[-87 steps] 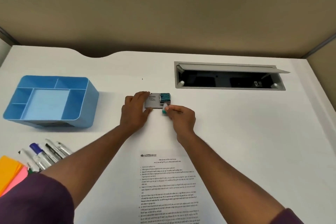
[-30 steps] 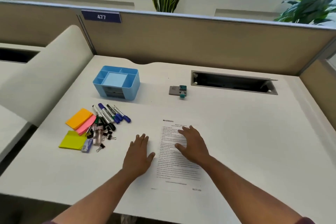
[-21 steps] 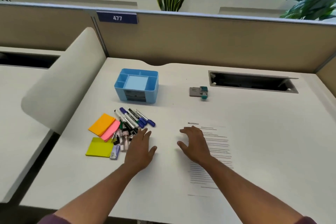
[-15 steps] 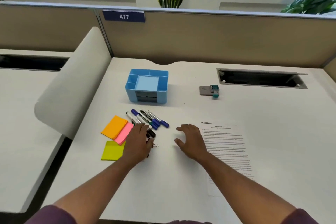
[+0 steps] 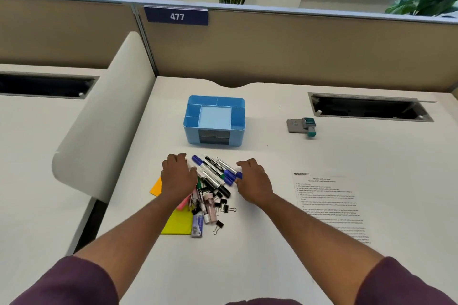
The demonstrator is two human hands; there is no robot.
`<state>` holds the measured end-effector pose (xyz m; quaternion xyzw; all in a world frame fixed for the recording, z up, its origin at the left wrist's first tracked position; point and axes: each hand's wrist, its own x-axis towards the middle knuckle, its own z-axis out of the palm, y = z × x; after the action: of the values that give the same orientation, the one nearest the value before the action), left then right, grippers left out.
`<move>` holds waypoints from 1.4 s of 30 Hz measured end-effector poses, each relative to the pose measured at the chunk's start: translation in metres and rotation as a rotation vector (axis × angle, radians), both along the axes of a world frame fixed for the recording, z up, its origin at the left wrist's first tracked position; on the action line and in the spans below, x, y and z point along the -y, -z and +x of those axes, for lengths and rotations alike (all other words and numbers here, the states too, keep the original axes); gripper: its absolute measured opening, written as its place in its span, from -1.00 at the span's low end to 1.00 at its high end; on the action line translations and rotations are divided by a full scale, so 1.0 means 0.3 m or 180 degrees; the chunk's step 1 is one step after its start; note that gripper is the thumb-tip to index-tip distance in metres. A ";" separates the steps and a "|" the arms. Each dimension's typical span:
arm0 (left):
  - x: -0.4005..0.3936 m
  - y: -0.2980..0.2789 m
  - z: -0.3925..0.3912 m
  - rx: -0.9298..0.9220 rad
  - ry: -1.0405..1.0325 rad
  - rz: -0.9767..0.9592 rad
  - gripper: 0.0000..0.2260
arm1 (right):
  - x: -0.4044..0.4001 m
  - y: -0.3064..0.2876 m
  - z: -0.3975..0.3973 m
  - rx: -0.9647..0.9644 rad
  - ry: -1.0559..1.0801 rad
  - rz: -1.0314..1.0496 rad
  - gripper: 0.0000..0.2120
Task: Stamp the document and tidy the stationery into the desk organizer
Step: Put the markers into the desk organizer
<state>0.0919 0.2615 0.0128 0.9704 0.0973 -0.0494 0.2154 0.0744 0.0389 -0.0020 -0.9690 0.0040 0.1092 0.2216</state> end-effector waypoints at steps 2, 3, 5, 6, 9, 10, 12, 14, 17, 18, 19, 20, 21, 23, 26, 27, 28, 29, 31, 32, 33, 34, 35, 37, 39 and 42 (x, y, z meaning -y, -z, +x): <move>-0.013 0.013 0.029 -0.0104 -0.0065 -0.0086 -0.54 | 0.001 0.016 0.016 -0.0028 -0.0023 -0.0179 -0.50; -0.021 0.023 0.045 -0.0154 -0.0096 -0.0130 -0.54 | 0.003 0.027 0.020 -0.0007 -0.0020 -0.0237 -0.52; -0.035 0.041 0.077 -0.0286 -0.0128 -0.0232 -0.58 | 0.012 0.048 0.026 0.0024 0.0016 -0.0237 -0.57; -0.041 0.051 0.093 -0.0343 -0.0141 -0.0303 -0.62 | 0.015 0.057 0.029 0.0033 0.0047 -0.0174 -0.61; -0.046 0.071 0.123 -0.0415 -0.0315 -0.0583 -0.68 | 0.023 0.068 0.037 0.0112 0.0245 0.0234 -0.71; -0.045 0.075 0.129 -0.0428 -0.0398 -0.0692 -0.68 | 0.026 0.063 0.039 0.0180 0.0380 0.0426 -0.73; -0.042 0.078 0.138 -0.0455 -0.0527 -0.0859 -0.68 | 0.029 0.039 0.043 0.0345 0.0785 0.0943 -0.79; -0.041 0.082 0.145 -0.0483 -0.0618 -0.0947 -0.68 | 0.030 0.001 0.043 0.0559 0.1253 0.1539 -0.85; -0.045 0.084 0.150 -0.0499 -0.0655 -0.0983 -0.68 | 0.028 -0.063 0.046 0.0843 0.1758 0.2284 -0.84; -0.045 0.081 0.147 -0.0490 -0.0657 -0.0948 -0.68 | 0.030 -0.082 0.049 0.0947 0.1820 0.2438 -0.82; -0.044 0.076 0.142 -0.0448 -0.0645 -0.0837 -0.67 | 0.031 -0.097 0.055 0.1049 0.1817 0.2514 -0.81; -0.043 0.069 0.137 -0.0365 -0.0607 -0.0645 -0.65 | 0.031 -0.111 0.062 0.1140 0.1736 0.2507 -0.82; -0.040 0.061 0.131 -0.0253 -0.0537 -0.0432 -0.64 | 0.029 -0.122 0.070 0.1221 0.1567 0.2415 -0.84; -0.027 0.048 0.125 0.0063 -0.0244 -0.0106 -0.65 | 0.018 -0.131 0.082 0.1309 0.1121 0.2105 -0.85; 0.012 0.036 0.137 0.0295 0.0374 0.0118 -0.66 | -0.008 -0.115 0.082 0.1216 0.0919 0.2035 -0.83; 0.027 0.031 0.143 0.0264 0.0485 0.0117 -0.65 | -0.017 -0.104 0.080 0.1168 0.0950 0.2097 -0.84; 0.040 0.027 0.150 0.0196 0.0550 0.0099 -0.63 | -0.026 -0.088 0.078 0.1116 0.1003 0.2128 -0.86; 0.051 0.025 0.154 0.0122 0.0601 0.0098 -0.62 | -0.033 -0.068 0.075 0.1051 0.1065 0.2100 -0.87; 0.063 0.026 0.158 0.0006 0.0708 0.0160 -0.60 | -0.044 -0.027 0.065 0.0879 0.1168 0.1958 -0.87; 0.064 0.030 0.158 -0.0031 0.0760 0.0191 -0.61 | -0.046 -0.006 0.057 0.0797 0.1182 0.1877 -0.86; 0.064 0.032 0.158 -0.0061 0.0793 0.0210 -0.62 | -0.045 0.013 0.046 0.0721 0.1148 0.1788 -0.85; 0.063 0.035 0.157 -0.0089 0.0813 0.0223 -0.62 | -0.044 0.027 0.034 0.0643 0.1061 0.1678 -0.84; 0.063 0.038 0.158 -0.0109 0.0828 0.0240 -0.63 | -0.043 0.038 0.021 0.0571 0.0929 0.1547 -0.80; 0.063 0.042 0.161 -0.0120 0.0849 0.0276 -0.62 | -0.041 0.052 0.003 0.0463 0.0561 0.1235 -0.70; 0.063 0.045 0.163 -0.0107 0.0854 0.0299 -0.62 | -0.047 0.060 -0.004 0.0406 0.0170 0.0840 -0.58; 0.065 0.050 0.163 -0.0103 0.0834 0.0277 -0.61 | -0.062 0.067 0.009 0.0338 -0.0171 0.0265 -0.48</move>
<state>0.1409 0.2420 -0.0021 0.9823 -0.0248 -0.0886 0.1633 0.0770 0.0575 -0.0220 -0.9631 -0.0383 0.0636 0.2585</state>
